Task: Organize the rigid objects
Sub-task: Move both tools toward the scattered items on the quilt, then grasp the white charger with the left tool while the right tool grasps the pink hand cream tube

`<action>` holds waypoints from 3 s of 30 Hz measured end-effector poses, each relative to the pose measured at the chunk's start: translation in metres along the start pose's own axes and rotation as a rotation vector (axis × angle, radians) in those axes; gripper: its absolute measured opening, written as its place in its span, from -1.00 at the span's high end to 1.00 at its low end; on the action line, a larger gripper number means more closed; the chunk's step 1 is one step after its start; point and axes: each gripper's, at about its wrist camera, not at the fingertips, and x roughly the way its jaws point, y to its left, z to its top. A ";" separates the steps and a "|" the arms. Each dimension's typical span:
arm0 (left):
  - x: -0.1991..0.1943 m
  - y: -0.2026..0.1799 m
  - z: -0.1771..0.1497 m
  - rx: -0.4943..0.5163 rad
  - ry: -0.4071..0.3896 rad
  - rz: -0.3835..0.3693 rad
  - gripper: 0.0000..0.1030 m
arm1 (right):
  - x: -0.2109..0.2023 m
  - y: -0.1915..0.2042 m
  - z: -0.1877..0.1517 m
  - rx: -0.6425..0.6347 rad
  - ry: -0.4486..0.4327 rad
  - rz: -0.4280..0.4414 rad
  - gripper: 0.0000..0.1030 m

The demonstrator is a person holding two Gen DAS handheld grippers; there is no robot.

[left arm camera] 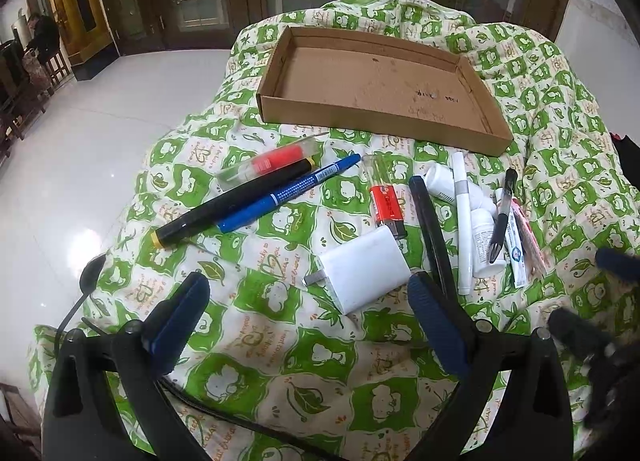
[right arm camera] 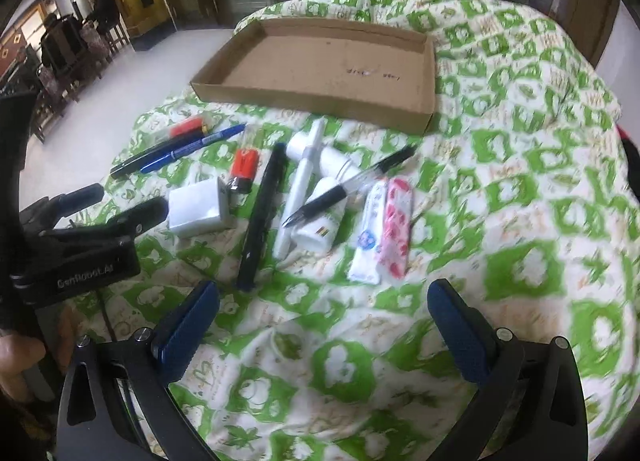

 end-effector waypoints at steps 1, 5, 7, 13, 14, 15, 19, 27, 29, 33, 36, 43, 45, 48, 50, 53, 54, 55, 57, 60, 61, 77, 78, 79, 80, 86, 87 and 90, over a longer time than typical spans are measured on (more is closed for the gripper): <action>-0.001 0.000 0.000 -0.001 -0.003 -0.002 -0.94 | -0.004 -0.001 0.004 -0.014 -0.004 -0.003 -0.98; -0.001 0.004 0.001 -0.017 -0.006 -0.019 -0.94 | -0.015 -0.005 0.014 -0.054 -0.037 -0.054 -0.98; -0.002 0.008 0.001 -0.035 -0.008 -0.032 -0.94 | -0.018 -0.009 0.015 -0.062 -0.066 -0.086 -0.98; 0.001 0.020 0.002 -0.102 0.007 -0.063 -0.94 | 0.003 -0.016 0.006 -0.073 -0.095 -0.068 -0.97; 0.001 0.019 0.002 -0.096 0.007 -0.065 -0.94 | 0.006 -0.018 0.007 -0.055 -0.083 -0.038 -0.97; 0.002 0.017 0.002 -0.085 0.009 -0.068 -0.94 | 0.006 -0.019 0.007 -0.042 -0.088 -0.026 -0.97; 0.019 0.000 0.007 0.030 0.107 -0.086 -0.94 | 0.000 -0.021 0.006 -0.027 -0.117 -0.007 -0.97; 0.023 -0.026 0.008 0.176 0.129 -0.039 -0.94 | -0.001 -0.021 0.008 -0.011 -0.107 0.033 -0.97; 0.020 -0.032 0.010 0.227 0.114 -0.012 -0.94 | -0.005 -0.023 0.010 0.001 -0.103 0.067 -0.97; 0.015 -0.040 0.011 0.311 0.080 0.028 -0.94 | -0.009 -0.025 0.015 0.026 -0.086 0.126 -0.97; 0.018 -0.043 0.011 0.343 0.082 0.046 -0.94 | -0.009 -0.029 0.019 0.055 -0.067 0.166 -0.96; 0.032 -0.044 0.015 0.345 0.121 0.030 -0.94 | -0.012 -0.044 0.026 0.102 -0.077 0.180 -0.92; 0.036 -0.044 0.014 0.347 0.134 0.027 -0.94 | -0.012 -0.047 0.028 0.112 -0.074 0.185 -0.92; 0.051 -0.046 0.015 0.356 0.191 0.015 -0.81 | -0.012 -0.050 0.032 0.124 -0.073 0.187 -0.92; 0.064 -0.048 0.014 0.369 0.249 0.003 -0.45 | -0.012 -0.052 0.036 0.128 -0.072 0.177 -0.92; 0.079 -0.055 0.009 0.405 0.308 0.017 -0.27 | -0.010 -0.056 0.044 0.139 -0.057 0.152 -0.87; 0.078 -0.058 0.008 0.417 0.299 0.025 -0.27 | -0.008 -0.059 0.047 0.151 -0.045 0.141 -0.78; 0.077 -0.059 0.008 0.421 0.291 0.027 -0.26 | -0.004 -0.062 0.049 0.164 -0.034 0.141 -0.71; 0.074 -0.059 0.007 0.414 0.274 0.020 -0.20 | 0.003 -0.069 0.053 0.210 -0.008 0.172 -0.59; 0.070 -0.058 0.010 0.391 0.262 -0.005 -0.08 | 0.012 -0.074 0.055 0.261 0.020 0.215 -0.40; 0.069 -0.058 0.011 0.384 0.261 -0.012 -0.05 | 0.017 -0.076 0.056 0.287 0.032 0.235 -0.32; 0.065 -0.024 0.020 0.158 0.279 -0.099 0.02 | 0.090 -0.096 0.060 0.367 0.217 0.174 0.35; 0.065 -0.021 0.019 0.147 0.274 -0.105 0.01 | 0.097 -0.099 0.061 0.379 0.235 0.184 0.40; 0.063 -0.019 0.019 0.136 0.269 -0.110 0.01 | 0.101 -0.101 0.060 0.389 0.245 0.194 0.40; 0.060 -0.015 0.019 0.129 0.266 -0.114 -0.02 | 0.103 -0.103 0.061 0.402 0.252 0.209 0.40; 0.055 -0.006 0.017 0.103 0.271 -0.132 -0.05 | 0.087 -0.102 0.055 0.388 0.223 0.263 0.53; 0.054 -0.005 0.018 0.102 0.271 -0.133 -0.05 | 0.086 -0.101 0.055 0.383 0.222 0.264 0.54; 0.057 -0.006 0.018 0.098 0.272 -0.137 -0.05 | 0.084 -0.098 0.055 0.361 0.223 0.256 0.54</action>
